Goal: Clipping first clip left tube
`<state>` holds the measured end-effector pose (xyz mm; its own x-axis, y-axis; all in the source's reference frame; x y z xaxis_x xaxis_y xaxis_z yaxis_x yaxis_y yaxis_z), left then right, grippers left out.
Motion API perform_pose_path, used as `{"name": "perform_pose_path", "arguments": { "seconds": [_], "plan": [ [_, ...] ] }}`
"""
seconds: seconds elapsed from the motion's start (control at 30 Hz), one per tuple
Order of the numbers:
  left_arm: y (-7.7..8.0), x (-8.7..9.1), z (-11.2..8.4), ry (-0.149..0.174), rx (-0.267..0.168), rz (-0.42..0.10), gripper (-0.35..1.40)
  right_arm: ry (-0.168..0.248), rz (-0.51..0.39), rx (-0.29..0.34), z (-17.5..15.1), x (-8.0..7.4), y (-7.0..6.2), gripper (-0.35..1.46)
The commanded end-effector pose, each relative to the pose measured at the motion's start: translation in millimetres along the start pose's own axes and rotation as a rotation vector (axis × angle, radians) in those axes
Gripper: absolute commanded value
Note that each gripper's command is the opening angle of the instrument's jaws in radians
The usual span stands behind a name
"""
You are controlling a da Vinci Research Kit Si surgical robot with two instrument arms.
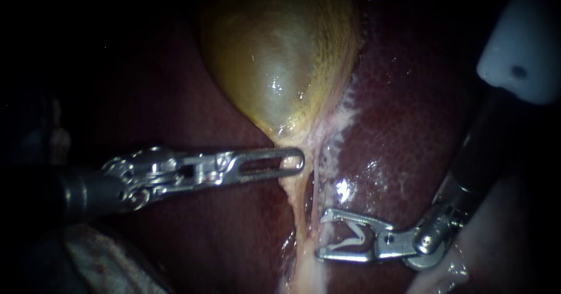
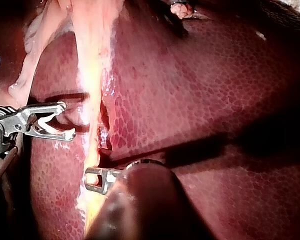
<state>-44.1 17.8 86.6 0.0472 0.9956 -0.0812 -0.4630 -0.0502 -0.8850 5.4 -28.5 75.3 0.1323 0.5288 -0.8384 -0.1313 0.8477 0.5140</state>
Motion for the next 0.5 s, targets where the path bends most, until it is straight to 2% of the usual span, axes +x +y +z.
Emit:
{"name": "perform_pose_path", "arguments": {
  "seconds": [0.03,0.5],
  "plan": [
    [0.0,0.0,0.0,-0.001,-0.001,0.001,-0.35,0.000,-0.001,0.000,0.1,0.0,0.0,0.51],
    [0.8,-0.1,-0.3,-0.011,-0.001,-0.002,-0.35,0.001,-0.009,-0.010,1.6,-1.4,0.6,0.52]
  ]
}}
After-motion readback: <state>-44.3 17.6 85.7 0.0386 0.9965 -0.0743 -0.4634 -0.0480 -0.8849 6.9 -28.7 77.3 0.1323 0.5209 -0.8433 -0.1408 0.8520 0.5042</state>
